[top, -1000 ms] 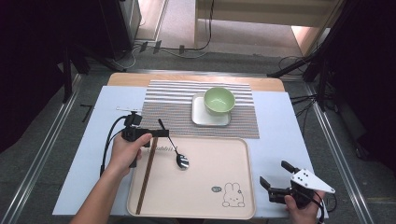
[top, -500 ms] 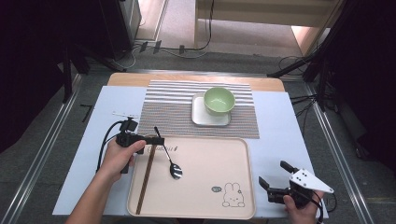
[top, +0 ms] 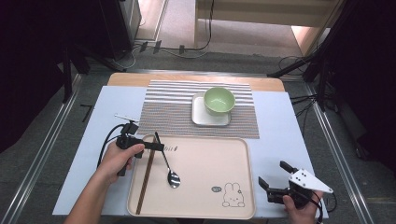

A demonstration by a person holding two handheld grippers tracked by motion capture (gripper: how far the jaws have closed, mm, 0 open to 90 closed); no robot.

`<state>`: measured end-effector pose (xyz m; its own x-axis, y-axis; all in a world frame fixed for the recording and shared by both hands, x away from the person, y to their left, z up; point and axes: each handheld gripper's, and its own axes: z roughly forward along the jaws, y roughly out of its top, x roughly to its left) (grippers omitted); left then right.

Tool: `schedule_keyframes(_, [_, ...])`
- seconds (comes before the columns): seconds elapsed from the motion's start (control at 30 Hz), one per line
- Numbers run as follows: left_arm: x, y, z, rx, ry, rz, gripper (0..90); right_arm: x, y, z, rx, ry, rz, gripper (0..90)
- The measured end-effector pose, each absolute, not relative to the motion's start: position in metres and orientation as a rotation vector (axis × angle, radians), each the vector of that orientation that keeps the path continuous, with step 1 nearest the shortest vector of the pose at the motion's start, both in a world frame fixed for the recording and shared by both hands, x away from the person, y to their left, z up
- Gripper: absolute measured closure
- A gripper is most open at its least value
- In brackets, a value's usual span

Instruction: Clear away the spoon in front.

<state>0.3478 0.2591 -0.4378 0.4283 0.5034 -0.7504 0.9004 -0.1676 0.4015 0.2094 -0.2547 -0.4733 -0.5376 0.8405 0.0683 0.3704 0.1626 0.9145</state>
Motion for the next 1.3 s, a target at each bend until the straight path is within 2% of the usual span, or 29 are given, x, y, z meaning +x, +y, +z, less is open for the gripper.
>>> schedule_keyframes(0.27, [0.351,0.256,-0.443,1.871,1.254,-0.585,88.3,0.209,-0.255,-0.473,1.142,1.986,1.353,2.0])
schedule_keyframes(1.0, [0.346,0.237,-0.446,2.026,1.343,-0.307,77.2,0.209,-0.254,-0.473,1.14,1.986,1.353,2.1])
schedule_keyframes(1.07, [0.345,0.235,-0.447,2.054,1.336,-0.261,72.8,0.209,-0.255,-0.473,1.144,1.985,1.353,2.0])
schedule_keyframes(1.2, [0.344,0.235,-0.443,2.042,1.333,-0.214,57.7,0.209,-0.255,-0.473,1.145,1.985,1.352,2.1])
schedule_keyframes(1.3, [0.344,0.236,-0.441,2.029,1.341,-0.177,56.6,0.209,-0.254,-0.473,1.144,1.986,1.352,2.1])
